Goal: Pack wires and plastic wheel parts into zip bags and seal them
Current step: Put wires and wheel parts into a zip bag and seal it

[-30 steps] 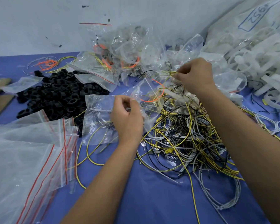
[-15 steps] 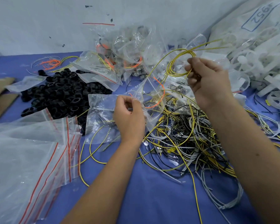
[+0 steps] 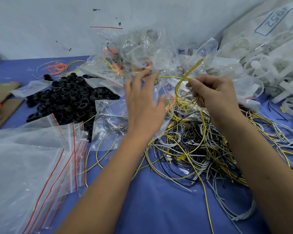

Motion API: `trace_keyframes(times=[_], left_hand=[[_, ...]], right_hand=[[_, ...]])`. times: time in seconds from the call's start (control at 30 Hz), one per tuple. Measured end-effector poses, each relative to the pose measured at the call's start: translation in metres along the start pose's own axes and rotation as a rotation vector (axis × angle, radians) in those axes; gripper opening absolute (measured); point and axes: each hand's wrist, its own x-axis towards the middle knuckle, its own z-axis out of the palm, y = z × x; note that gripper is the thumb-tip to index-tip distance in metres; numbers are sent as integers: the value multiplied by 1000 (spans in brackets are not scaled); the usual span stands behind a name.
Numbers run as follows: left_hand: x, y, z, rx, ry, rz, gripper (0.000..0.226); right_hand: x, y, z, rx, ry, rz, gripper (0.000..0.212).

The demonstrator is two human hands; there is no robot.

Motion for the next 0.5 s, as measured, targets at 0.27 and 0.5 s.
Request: trace_keyframes(times=[0.27, 0.5], left_hand=[[47, 2, 19, 127, -277, 155, 17], [58, 19, 10, -35, -189, 121, 23]], right_hand=[[-3, 2, -8, 197, 69, 67, 21], [-2, -7, -15, 792, 247, 12, 23]])
